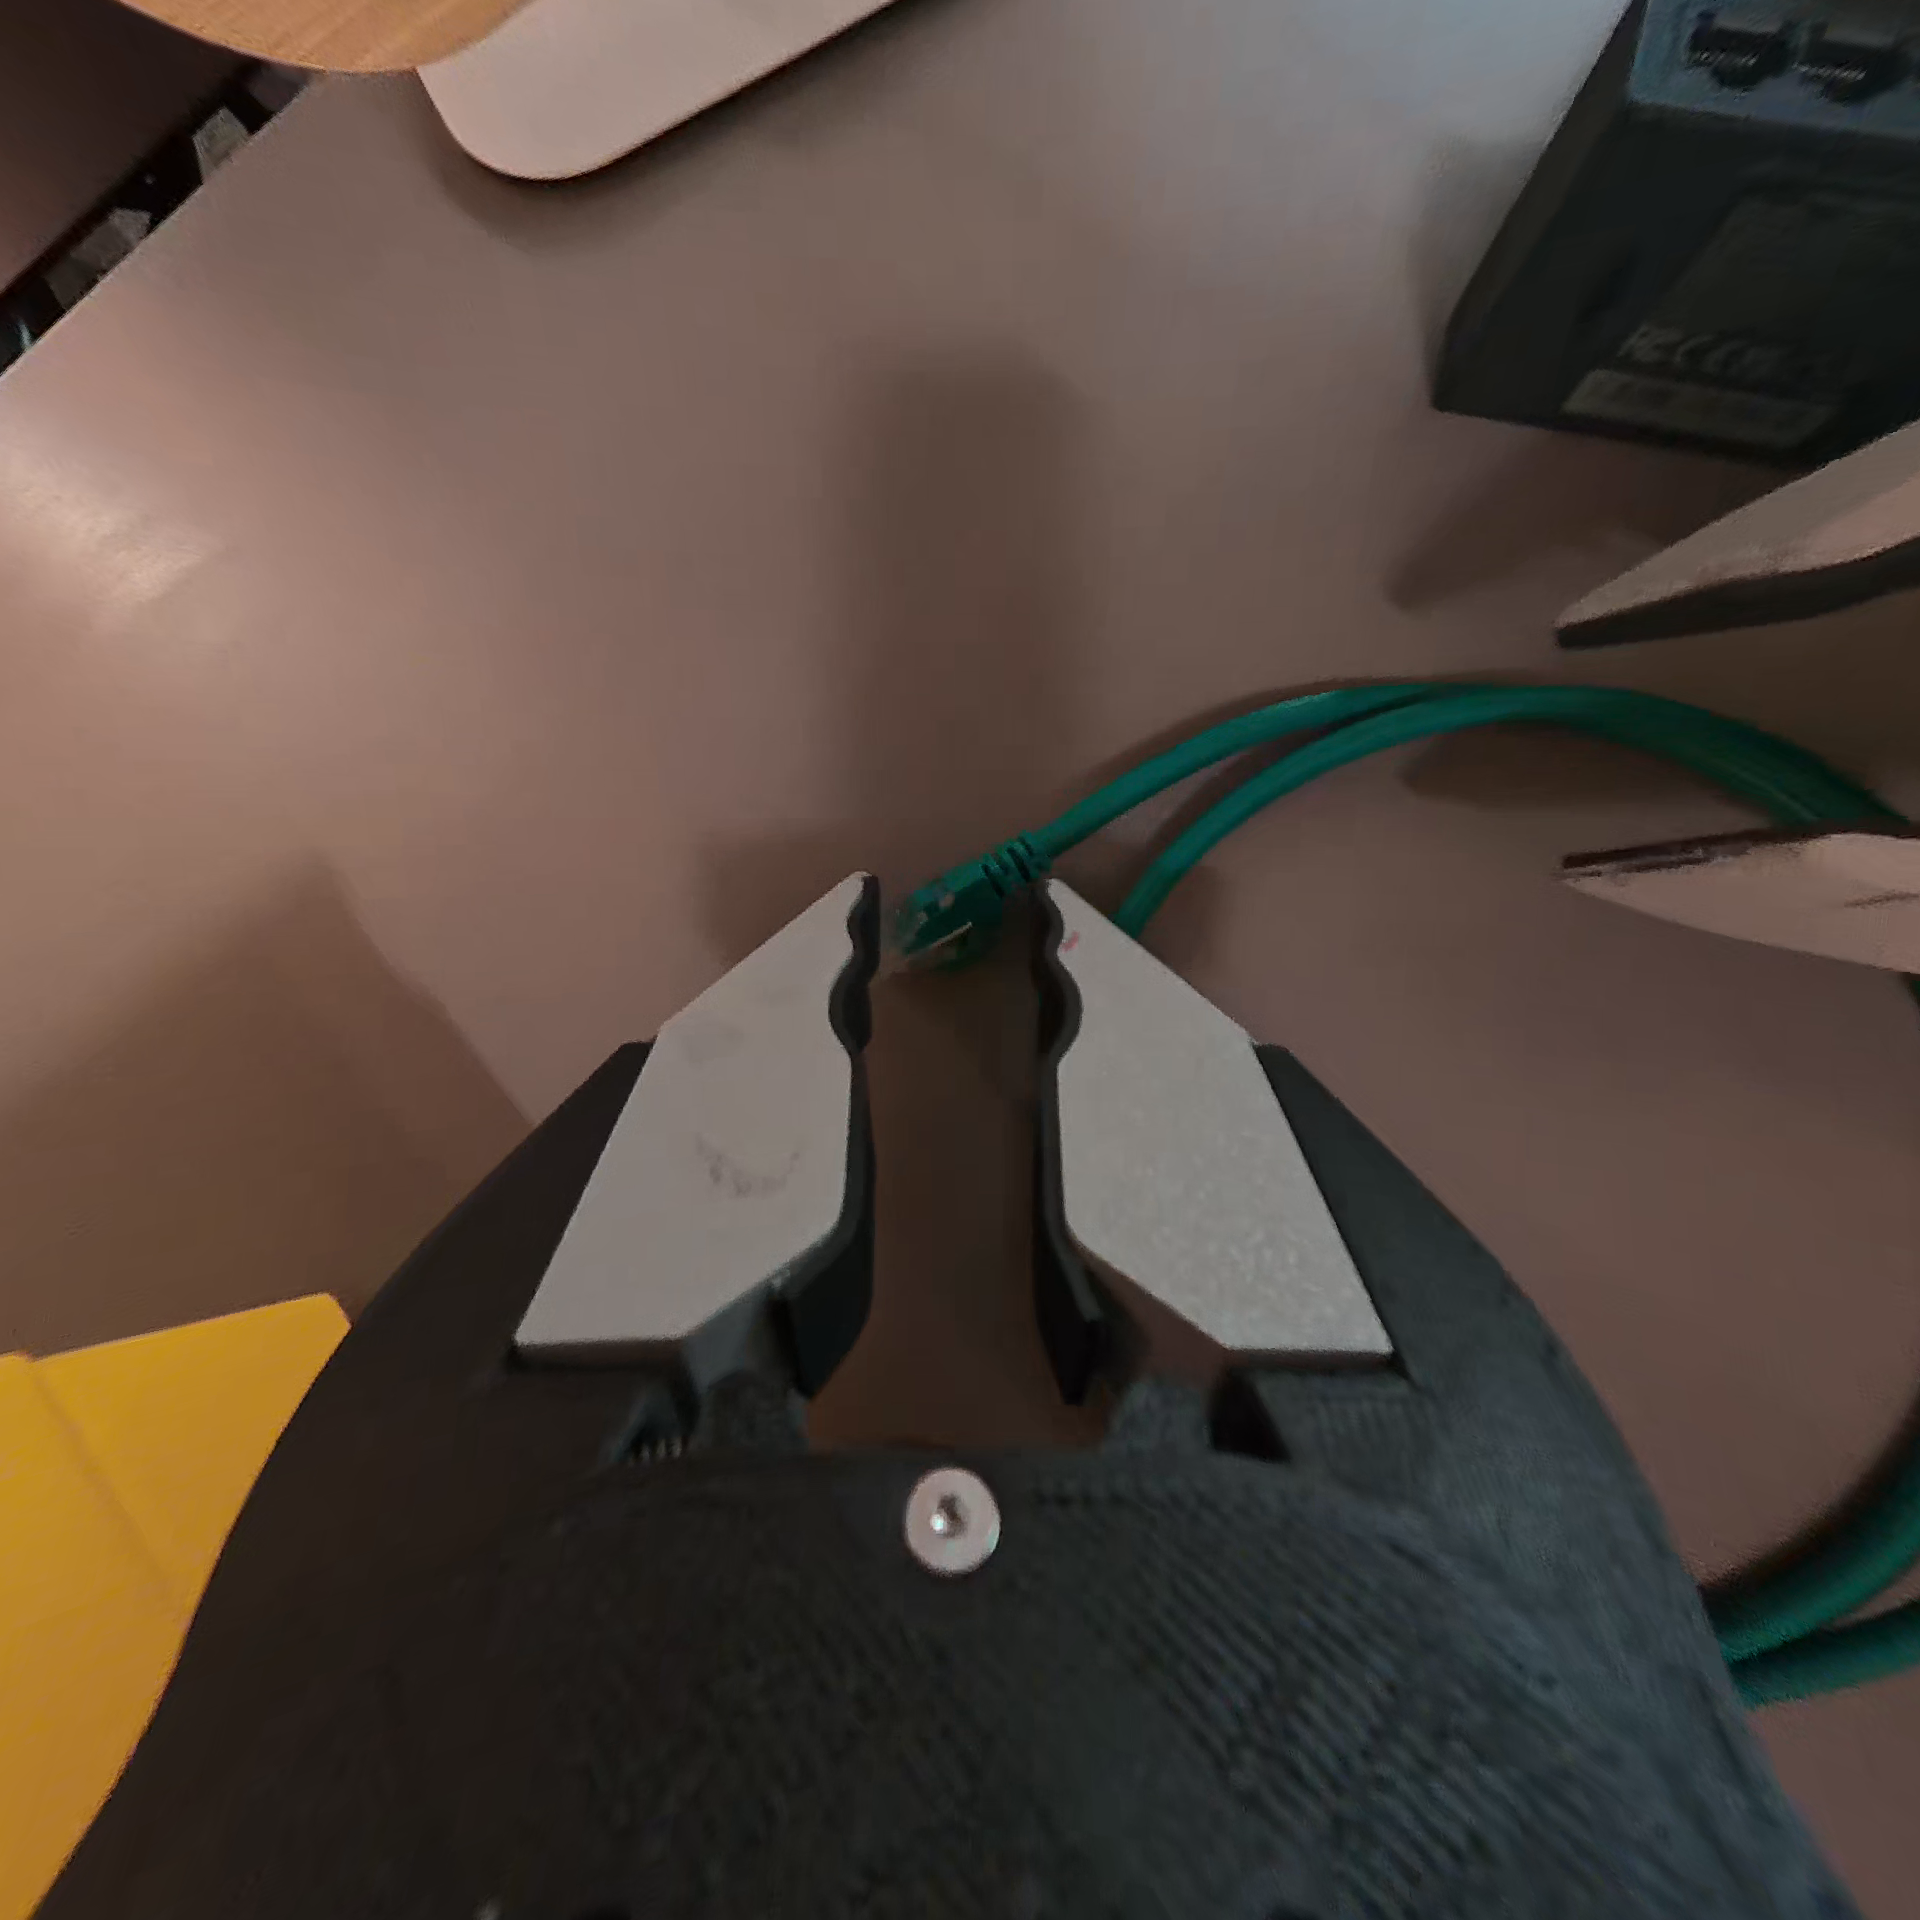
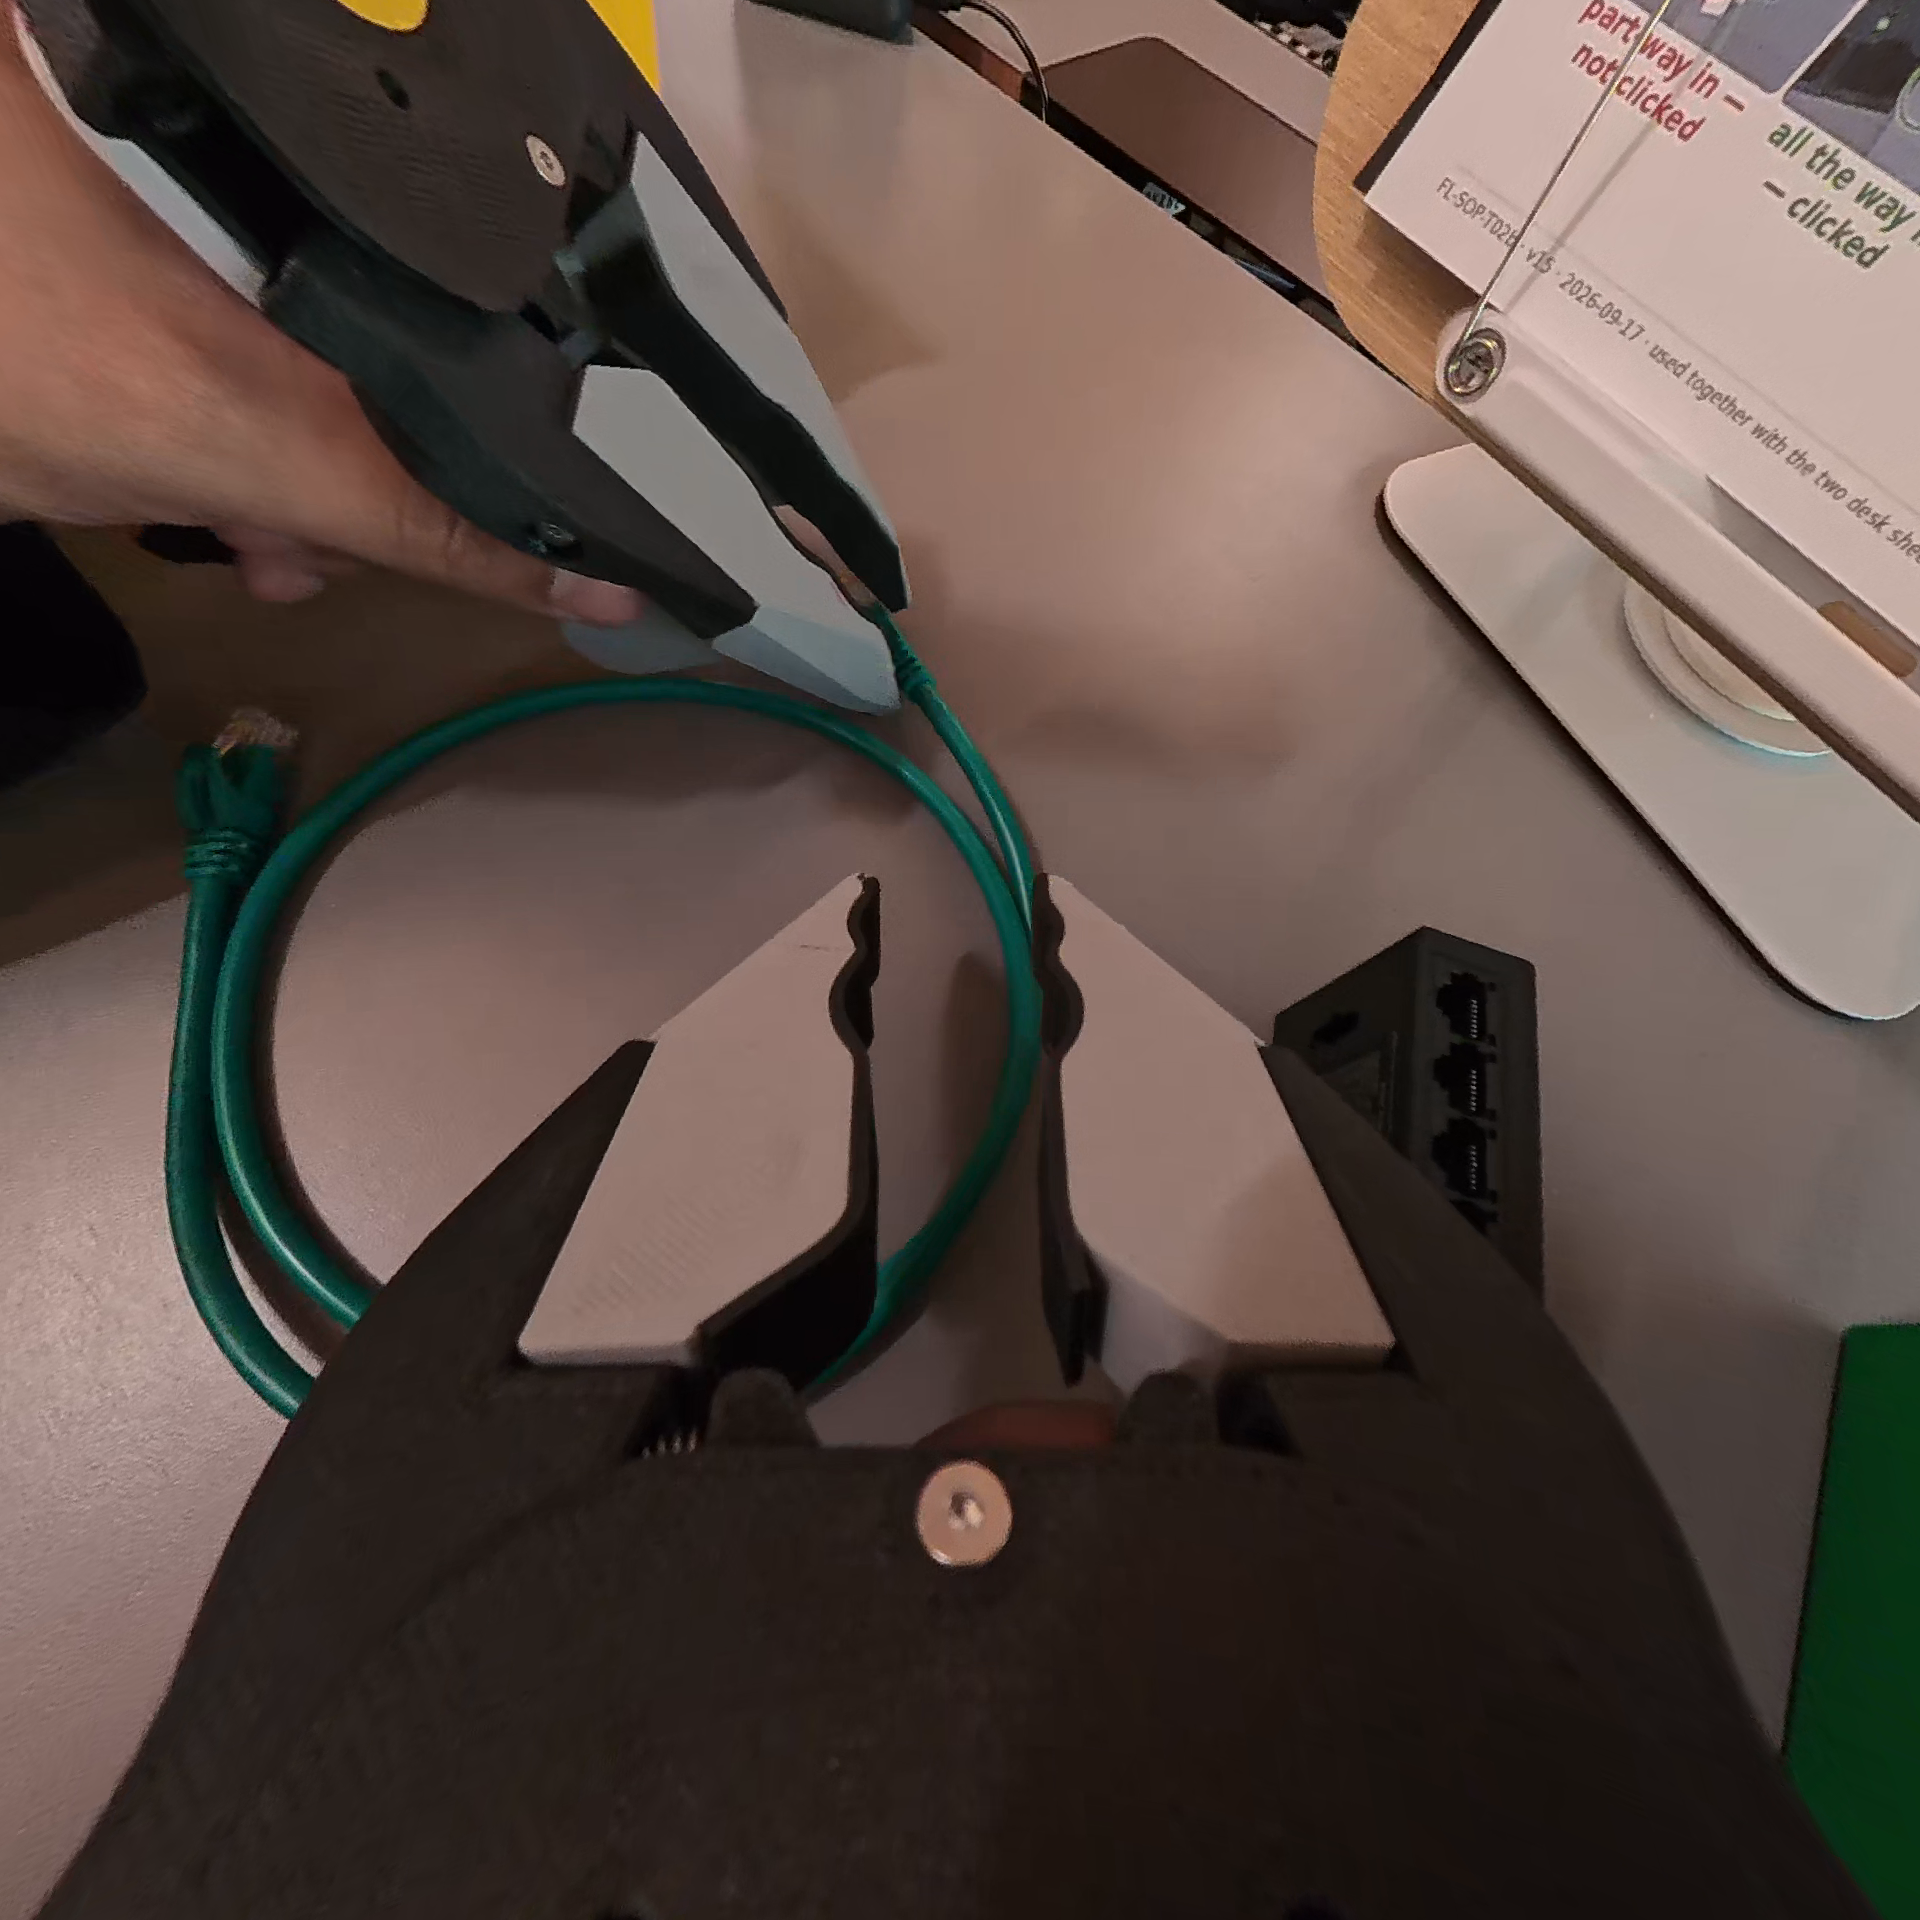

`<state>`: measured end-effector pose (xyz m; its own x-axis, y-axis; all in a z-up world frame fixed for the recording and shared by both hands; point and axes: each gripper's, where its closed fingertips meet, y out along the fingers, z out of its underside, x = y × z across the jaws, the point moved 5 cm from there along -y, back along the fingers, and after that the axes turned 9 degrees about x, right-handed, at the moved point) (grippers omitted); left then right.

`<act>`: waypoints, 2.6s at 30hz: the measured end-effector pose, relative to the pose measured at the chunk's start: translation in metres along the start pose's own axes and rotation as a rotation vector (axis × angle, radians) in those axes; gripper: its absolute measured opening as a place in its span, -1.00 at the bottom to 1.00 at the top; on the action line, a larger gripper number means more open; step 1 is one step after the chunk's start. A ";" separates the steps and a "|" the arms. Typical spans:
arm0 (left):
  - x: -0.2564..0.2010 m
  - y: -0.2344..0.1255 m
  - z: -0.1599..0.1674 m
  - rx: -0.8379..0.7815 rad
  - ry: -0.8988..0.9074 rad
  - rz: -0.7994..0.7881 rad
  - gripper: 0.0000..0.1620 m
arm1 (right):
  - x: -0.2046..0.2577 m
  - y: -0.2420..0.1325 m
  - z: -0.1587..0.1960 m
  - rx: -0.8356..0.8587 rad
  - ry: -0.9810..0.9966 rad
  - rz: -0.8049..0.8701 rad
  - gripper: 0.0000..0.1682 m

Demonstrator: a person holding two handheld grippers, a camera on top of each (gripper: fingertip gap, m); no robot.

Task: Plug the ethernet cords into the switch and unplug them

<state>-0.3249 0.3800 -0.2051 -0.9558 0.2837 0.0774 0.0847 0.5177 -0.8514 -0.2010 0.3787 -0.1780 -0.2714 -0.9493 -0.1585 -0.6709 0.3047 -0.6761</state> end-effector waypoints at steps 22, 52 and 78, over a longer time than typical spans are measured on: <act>-0.052 -0.116 -0.059 -0.785 0.402 -0.329 -0.77 | -0.004 -0.060 -0.042 -0.454 0.219 -0.306 -0.68; -0.096 -0.135 -0.063 -0.966 0.353 0.056 -0.79 | -0.041 -0.123 -0.049 -0.678 0.223 -0.177 -0.89; -0.090 0.009 -0.085 -0.340 0.276 0.334 -0.01 | -0.101 -0.176 -0.033 -0.887 0.377 -0.032 -0.88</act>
<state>-0.2139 0.4279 -0.1754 -0.7558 0.6548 0.0040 0.5007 0.5818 -0.6409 -0.0782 0.4230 -0.0191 -0.3439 -0.9182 0.1966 -0.9174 0.3732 0.1382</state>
